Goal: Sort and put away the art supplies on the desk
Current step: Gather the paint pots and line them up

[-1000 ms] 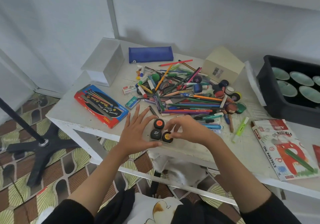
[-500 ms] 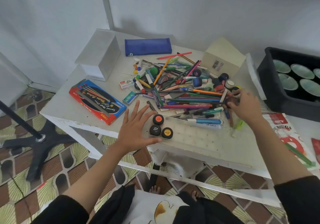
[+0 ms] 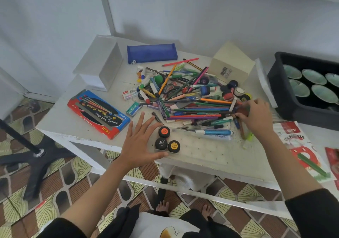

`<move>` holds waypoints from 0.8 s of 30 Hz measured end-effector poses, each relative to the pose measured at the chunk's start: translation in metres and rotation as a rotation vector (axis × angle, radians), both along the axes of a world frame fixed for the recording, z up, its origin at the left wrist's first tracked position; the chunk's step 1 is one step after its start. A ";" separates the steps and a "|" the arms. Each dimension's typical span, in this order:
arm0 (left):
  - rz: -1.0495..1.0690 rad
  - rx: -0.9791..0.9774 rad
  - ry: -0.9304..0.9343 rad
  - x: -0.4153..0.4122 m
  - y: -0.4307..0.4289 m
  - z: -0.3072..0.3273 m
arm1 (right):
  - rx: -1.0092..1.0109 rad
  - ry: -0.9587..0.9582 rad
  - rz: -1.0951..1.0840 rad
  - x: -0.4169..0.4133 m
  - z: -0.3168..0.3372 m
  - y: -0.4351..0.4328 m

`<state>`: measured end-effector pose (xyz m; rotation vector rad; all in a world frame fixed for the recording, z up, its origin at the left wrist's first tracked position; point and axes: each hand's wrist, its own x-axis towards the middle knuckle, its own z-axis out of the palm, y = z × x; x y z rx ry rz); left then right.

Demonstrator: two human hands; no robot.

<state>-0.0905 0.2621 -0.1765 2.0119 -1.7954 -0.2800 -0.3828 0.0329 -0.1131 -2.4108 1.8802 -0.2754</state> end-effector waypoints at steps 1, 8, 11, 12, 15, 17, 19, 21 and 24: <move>0.000 0.001 0.000 0.000 0.000 0.000 | -0.011 -0.014 -0.002 -0.001 0.000 0.001; -0.005 0.002 -0.008 0.000 -0.001 -0.001 | 0.121 -0.603 -0.133 0.001 0.010 0.024; -0.006 0.004 -0.005 0.001 -0.001 -0.002 | 0.335 -0.851 -0.128 0.011 0.022 0.045; -0.007 0.006 -0.004 0.002 -0.001 -0.003 | 0.429 -0.881 -0.093 0.016 0.026 0.052; -0.008 0.012 -0.008 0.002 -0.001 -0.003 | 0.624 -0.861 0.099 0.031 0.029 0.070; -0.005 0.019 -0.013 0.002 -0.001 -0.003 | 0.601 -0.724 0.252 0.041 0.026 0.079; -0.006 0.020 -0.006 0.001 -0.001 -0.002 | 0.586 -0.643 0.373 0.052 0.022 0.087; -0.004 0.018 0.001 0.002 0.000 -0.001 | 0.591 -0.610 0.448 0.064 0.019 0.093; -0.001 0.023 0.002 0.002 0.000 0.000 | 0.536 -0.470 0.551 0.079 0.012 0.098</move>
